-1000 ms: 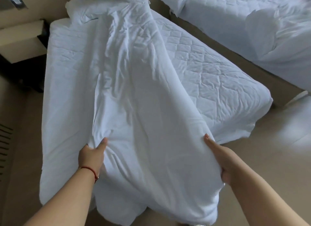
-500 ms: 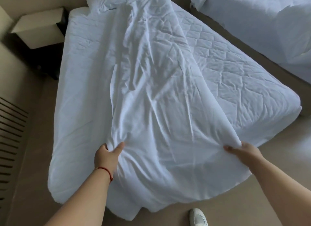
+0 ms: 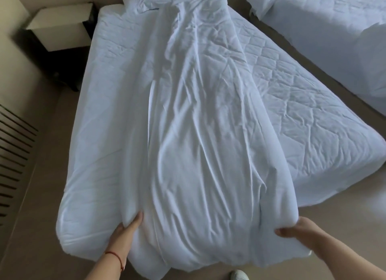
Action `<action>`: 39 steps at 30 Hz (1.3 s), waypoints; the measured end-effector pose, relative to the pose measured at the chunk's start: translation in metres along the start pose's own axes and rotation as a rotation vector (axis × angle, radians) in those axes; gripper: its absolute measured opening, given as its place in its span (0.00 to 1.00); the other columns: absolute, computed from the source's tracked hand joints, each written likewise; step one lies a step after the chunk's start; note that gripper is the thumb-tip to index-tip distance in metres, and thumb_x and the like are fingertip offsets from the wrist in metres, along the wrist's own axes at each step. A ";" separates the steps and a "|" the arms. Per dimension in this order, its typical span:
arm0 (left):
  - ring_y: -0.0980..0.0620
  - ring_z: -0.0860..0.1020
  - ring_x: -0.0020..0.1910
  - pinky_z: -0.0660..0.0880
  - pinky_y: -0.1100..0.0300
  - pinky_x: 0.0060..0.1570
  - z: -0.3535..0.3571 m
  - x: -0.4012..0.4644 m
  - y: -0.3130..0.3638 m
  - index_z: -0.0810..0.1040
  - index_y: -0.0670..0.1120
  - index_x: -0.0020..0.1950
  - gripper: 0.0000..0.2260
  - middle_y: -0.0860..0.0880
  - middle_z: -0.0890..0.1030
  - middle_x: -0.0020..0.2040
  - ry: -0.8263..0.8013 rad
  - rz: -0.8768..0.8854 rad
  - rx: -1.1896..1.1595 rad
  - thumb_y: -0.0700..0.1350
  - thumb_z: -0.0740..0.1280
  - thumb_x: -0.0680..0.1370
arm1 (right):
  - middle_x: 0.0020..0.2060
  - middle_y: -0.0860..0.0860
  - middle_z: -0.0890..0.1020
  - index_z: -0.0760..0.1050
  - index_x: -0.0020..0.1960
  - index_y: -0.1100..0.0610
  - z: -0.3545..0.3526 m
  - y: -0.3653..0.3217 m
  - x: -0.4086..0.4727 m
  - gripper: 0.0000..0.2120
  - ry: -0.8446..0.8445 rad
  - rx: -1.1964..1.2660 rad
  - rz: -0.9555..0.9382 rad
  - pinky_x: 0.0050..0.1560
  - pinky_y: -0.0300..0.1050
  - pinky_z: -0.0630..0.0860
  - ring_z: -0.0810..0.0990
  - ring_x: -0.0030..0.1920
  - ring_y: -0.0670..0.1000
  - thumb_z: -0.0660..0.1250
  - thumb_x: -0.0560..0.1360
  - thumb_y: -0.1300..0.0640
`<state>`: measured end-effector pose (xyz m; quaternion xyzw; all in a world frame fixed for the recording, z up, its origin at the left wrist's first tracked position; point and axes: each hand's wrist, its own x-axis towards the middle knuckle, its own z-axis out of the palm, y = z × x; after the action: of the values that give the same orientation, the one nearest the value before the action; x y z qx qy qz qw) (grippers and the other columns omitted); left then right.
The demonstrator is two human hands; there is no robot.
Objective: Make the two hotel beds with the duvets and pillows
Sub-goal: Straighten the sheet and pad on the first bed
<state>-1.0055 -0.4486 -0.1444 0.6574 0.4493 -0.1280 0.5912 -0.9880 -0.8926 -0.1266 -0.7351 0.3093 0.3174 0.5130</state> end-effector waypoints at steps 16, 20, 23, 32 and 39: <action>0.40 0.83 0.47 0.77 0.48 0.53 -0.018 -0.095 0.157 0.81 0.39 0.49 0.11 0.41 0.85 0.45 -0.085 0.390 -0.163 0.27 0.71 0.70 | 0.33 0.58 0.83 0.79 0.42 0.61 0.051 -0.196 -0.149 0.18 0.052 0.592 -0.567 0.37 0.50 0.80 0.83 0.33 0.57 0.71 0.53 0.71; 0.38 0.83 0.45 0.79 0.47 0.48 -0.016 -0.113 0.218 0.81 0.38 0.52 0.12 0.39 0.85 0.46 -0.111 0.424 -0.203 0.29 0.70 0.71 | 0.33 0.58 0.84 0.80 0.40 0.60 0.040 -0.246 -0.161 0.13 0.013 0.638 -0.653 0.37 0.55 0.81 0.83 0.33 0.58 0.67 0.63 0.76; 0.42 0.84 0.40 0.81 0.48 0.45 -0.015 -0.124 0.273 0.83 0.38 0.47 0.09 0.41 0.85 0.41 -0.098 0.514 -0.233 0.30 0.70 0.70 | 0.31 0.55 0.83 0.78 0.40 0.59 0.027 -0.294 -0.167 0.12 0.033 0.655 -0.746 0.34 0.52 0.81 0.83 0.31 0.55 0.66 0.66 0.75; 0.53 0.82 0.38 0.78 0.57 0.42 0.000 -0.078 0.409 0.80 0.44 0.49 0.08 0.44 0.83 0.46 0.038 0.628 -0.319 0.41 0.74 0.72 | 0.38 0.50 0.83 0.77 0.46 0.53 -0.014 -0.427 -0.081 0.07 0.137 0.568 -0.840 0.34 0.40 0.79 0.84 0.36 0.47 0.74 0.71 0.58; 0.41 0.81 0.52 0.78 0.47 0.55 0.015 -0.019 0.396 0.77 0.40 0.56 0.17 0.40 0.82 0.53 0.160 0.595 -0.193 0.42 0.76 0.71 | 0.52 0.53 0.81 0.72 0.64 0.57 0.014 -0.428 -0.001 0.22 0.289 0.385 -0.767 0.51 0.48 0.77 0.81 0.51 0.54 0.71 0.73 0.51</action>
<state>-0.7164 -0.4300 0.1274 0.7089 0.2926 0.1456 0.6250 -0.6567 -0.7581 0.1089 -0.7247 0.1363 -0.0650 0.6723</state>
